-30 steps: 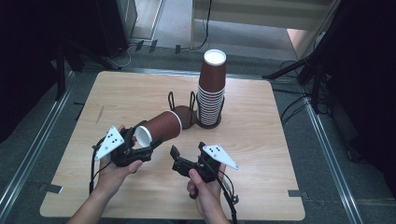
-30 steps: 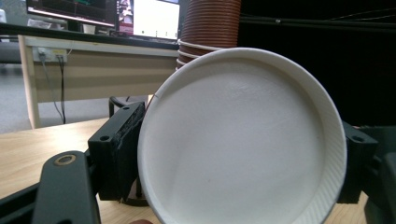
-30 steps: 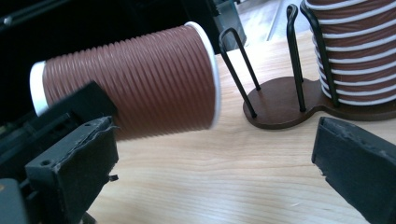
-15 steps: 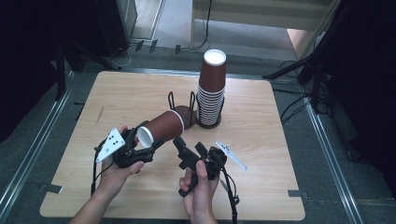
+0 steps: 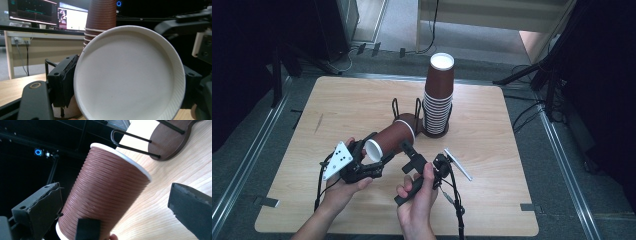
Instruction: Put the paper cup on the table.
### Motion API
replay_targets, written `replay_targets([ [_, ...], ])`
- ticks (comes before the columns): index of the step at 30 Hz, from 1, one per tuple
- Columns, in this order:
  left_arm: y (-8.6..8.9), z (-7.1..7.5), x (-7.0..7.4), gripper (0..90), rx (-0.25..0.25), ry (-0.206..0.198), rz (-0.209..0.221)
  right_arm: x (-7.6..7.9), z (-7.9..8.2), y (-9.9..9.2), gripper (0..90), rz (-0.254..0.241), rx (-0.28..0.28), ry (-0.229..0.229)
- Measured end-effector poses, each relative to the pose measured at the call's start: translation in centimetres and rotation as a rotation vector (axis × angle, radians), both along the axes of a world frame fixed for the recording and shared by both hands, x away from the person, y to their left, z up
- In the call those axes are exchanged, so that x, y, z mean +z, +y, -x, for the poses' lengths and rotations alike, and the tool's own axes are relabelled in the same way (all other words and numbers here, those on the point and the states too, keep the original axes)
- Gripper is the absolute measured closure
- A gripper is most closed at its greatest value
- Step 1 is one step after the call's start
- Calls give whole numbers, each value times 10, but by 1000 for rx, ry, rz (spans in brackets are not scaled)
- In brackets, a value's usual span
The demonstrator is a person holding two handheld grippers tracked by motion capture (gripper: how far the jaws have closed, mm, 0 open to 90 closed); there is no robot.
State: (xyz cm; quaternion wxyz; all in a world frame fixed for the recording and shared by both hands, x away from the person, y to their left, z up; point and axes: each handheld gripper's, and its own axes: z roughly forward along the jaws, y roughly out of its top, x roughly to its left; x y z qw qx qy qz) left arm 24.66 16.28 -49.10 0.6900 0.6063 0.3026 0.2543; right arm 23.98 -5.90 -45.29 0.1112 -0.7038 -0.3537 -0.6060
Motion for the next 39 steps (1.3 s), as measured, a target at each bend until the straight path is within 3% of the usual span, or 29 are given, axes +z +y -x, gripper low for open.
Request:
replay_targets([
  [5, -1, 2, -1, 216, -11, -19, 0, -1, -6, 2, 0, -77, -19, 42],
  [7, -1, 2, -1, 217, -14, -19, 0, -2, -9, 3, 0, -161, -14, 74],
  [13, -3, 2, -3, 217, -29, -21, 3, -4, -14, 4, 0, -212, -19, 132],
  [19, -5, 3, -3, 217, -41, -31, 2, -7, -19, 2, 0, -222, -18, 152],
  [21, -5, 3, -3, 217, -44, -31, 4, -9, -22, 1, 0, -255, -6, 166],
  [26, -9, 4, -3, 217, -55, -44, -4, -14, -30, 2, 0, -274, 9, 202],
  [39, -10, 4, -3, 217, -79, -30, 0, -24, -42, 1, 0, -309, 62, 201],
])
